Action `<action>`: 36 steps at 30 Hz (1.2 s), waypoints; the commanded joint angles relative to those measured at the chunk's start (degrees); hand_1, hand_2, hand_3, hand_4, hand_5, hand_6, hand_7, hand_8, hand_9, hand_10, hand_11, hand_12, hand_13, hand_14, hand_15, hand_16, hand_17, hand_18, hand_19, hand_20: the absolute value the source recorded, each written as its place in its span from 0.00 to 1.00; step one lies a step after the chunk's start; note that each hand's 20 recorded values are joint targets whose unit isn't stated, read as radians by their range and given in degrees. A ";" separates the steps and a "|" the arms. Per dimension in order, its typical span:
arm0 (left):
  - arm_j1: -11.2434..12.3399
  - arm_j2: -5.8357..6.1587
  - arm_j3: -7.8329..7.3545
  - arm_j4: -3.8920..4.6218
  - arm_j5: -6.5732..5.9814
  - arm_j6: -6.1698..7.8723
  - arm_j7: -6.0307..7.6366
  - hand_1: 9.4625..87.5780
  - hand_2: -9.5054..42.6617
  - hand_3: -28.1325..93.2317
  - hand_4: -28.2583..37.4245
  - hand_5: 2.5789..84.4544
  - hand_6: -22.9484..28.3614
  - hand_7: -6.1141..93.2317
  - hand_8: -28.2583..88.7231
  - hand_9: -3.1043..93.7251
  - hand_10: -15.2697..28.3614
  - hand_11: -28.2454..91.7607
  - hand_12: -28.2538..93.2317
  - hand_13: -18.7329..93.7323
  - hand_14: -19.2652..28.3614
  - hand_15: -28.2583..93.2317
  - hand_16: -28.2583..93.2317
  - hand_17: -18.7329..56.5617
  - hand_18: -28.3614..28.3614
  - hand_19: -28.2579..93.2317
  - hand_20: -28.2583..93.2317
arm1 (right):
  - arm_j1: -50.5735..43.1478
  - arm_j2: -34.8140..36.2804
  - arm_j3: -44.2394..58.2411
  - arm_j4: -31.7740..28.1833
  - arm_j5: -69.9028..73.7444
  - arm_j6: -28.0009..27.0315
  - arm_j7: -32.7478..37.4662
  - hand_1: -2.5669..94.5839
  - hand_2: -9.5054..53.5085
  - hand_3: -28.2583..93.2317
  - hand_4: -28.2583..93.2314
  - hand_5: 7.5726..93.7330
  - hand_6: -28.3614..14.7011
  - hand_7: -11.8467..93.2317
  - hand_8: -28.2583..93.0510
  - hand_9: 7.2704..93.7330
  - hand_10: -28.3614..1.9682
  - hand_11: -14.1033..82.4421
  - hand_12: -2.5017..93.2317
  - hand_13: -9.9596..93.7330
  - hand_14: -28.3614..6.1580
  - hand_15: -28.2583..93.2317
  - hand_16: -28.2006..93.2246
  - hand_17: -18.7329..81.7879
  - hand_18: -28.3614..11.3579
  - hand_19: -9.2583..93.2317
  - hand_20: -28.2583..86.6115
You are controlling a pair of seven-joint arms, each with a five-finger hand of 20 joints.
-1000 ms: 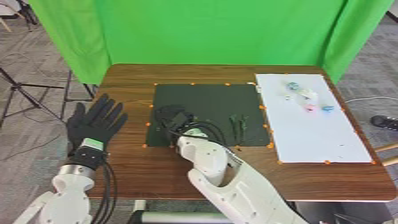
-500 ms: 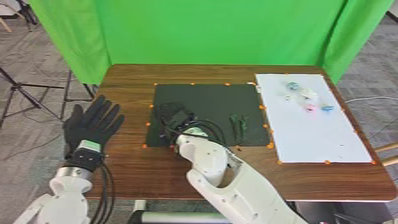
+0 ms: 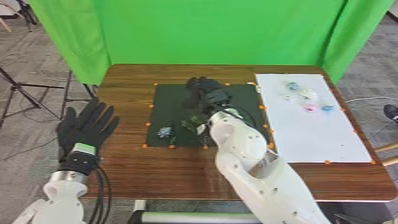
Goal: Arrange flowers
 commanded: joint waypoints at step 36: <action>5.76 0.67 -2.84 -3.51 -0.62 1.18 7.61 0.28 0.36 0.82 0.00 0.45 0.58 0.20 0.16 0.38 0.62 0.40 0.33 0.38 0.67 0.51 0.17 0.19 0.73 0.51 0.32 | -0.16 20.71 19.22 17.47 10.02 -6.46 15.61 0.66 0.00 0.83 0.00 0.48 0.46 0.23 0.13 0.43 0.46 0.26 0.12 0.70 0.57 0.77 0.51 0.56 0.16 0.97 0.52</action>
